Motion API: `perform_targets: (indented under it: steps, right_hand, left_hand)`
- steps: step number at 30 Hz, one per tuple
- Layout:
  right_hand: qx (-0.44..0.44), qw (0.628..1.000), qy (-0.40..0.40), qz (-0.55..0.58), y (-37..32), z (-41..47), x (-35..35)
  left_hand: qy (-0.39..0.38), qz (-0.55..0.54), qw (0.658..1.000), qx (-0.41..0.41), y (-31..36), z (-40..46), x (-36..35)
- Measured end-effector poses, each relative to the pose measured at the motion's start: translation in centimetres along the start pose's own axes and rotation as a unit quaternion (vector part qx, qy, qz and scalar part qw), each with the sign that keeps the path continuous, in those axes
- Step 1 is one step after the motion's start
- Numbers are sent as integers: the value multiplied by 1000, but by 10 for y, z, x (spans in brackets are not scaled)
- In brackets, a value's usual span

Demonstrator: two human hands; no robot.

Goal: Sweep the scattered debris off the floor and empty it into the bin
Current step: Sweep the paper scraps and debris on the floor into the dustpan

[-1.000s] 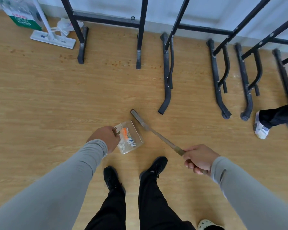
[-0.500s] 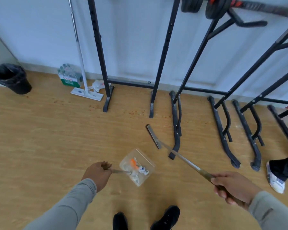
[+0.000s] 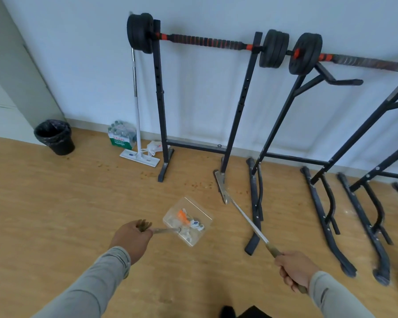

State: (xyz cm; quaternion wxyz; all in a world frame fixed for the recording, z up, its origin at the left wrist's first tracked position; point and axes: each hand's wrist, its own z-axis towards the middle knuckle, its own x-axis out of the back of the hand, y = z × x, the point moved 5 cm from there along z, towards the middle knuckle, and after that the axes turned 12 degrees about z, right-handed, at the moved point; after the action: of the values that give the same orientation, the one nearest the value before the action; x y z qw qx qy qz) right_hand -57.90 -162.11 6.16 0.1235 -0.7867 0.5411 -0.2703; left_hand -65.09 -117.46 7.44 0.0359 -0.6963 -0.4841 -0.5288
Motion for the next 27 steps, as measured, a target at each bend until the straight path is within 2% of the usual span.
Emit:
perform_targets:
  steps: [7,16,22,27]
  right_hand:
    - [-32,999,-9,-22,-19,56,40]
    - [10,995,-10,-94,-79,120,72]
    - [8,996,-14,-90,-137,149,51]
    - [-28,995,-17,-93,-173,155,23]
  left_hand:
    - [26,-6,999,44,41,3,-14]
    - [41,-49,992,108,84,12,-32]
    - [27,-43,991,128,89,56,-22]
    - [-6,-35,992,117,84,113,-14]
